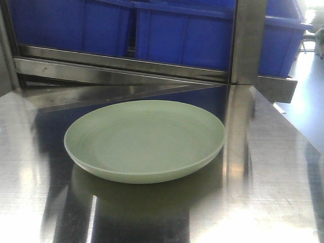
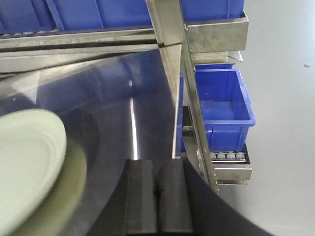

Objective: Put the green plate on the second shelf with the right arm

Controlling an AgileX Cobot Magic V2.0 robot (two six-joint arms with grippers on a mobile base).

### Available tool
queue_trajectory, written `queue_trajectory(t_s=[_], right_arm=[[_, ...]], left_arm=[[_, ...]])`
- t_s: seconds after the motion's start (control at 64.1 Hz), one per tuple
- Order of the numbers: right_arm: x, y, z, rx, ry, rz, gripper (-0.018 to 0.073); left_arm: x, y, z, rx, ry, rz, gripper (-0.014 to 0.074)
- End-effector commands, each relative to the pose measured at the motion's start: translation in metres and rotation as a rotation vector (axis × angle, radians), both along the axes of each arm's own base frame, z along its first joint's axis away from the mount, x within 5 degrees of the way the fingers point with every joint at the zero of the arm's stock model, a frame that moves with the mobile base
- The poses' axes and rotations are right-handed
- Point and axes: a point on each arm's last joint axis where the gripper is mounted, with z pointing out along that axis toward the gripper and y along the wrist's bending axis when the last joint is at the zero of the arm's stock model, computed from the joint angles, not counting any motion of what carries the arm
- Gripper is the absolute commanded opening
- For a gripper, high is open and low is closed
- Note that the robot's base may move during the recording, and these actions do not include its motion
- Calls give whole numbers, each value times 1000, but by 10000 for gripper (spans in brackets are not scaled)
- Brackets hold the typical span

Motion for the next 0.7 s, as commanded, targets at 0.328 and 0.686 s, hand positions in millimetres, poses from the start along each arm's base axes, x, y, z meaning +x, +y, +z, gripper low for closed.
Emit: queue_trajectory(t_s=[0.328,0.686], right_arm=[[96,19,85,125,174,-7,309],[152,63,71,89,364,113,447]], left_arm=[[1,-2,-8,-5,-39,-19,125],[1,-2,-8,-5,-39,-19,125]])
